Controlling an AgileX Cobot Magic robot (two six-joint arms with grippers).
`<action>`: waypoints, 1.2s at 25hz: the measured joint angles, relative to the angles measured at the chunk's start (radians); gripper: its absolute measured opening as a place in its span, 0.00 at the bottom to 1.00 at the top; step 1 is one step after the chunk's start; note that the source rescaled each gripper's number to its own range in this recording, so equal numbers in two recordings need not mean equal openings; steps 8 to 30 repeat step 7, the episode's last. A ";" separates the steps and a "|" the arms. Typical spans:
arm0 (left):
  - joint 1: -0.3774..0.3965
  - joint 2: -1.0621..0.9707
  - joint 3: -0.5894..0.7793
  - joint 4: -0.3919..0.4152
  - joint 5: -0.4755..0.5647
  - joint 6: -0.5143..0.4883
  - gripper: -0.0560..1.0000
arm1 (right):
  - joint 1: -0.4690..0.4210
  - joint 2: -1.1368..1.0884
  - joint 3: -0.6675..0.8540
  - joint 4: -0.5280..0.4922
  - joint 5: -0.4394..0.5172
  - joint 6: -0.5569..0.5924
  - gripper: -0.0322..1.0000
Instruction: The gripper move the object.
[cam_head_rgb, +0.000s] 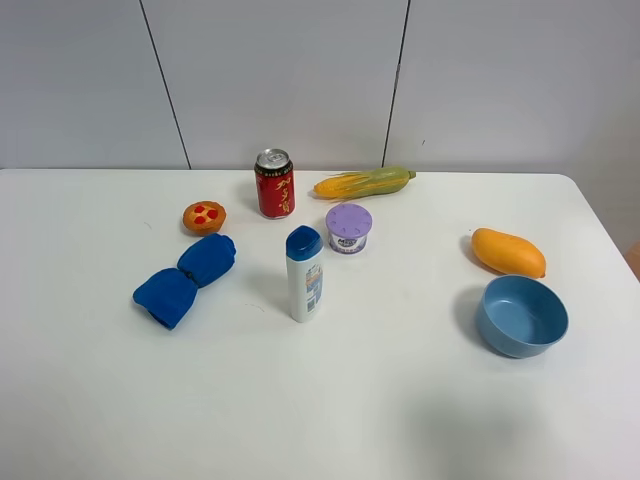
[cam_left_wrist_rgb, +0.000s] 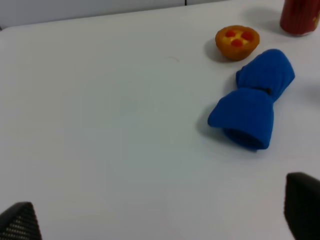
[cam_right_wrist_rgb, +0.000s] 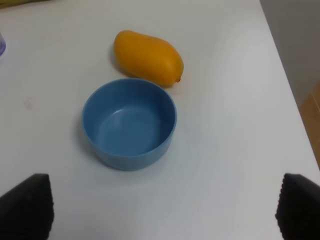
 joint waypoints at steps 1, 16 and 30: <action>0.000 0.000 0.000 0.000 0.000 0.000 1.00 | 0.000 0.000 0.000 0.000 0.000 0.000 0.79; 0.000 0.000 0.000 0.000 0.000 0.000 1.00 | 0.000 0.000 0.000 0.000 0.000 0.000 0.79; 0.000 0.000 0.000 0.000 0.000 0.000 1.00 | 0.000 0.000 0.000 0.000 0.000 0.000 0.79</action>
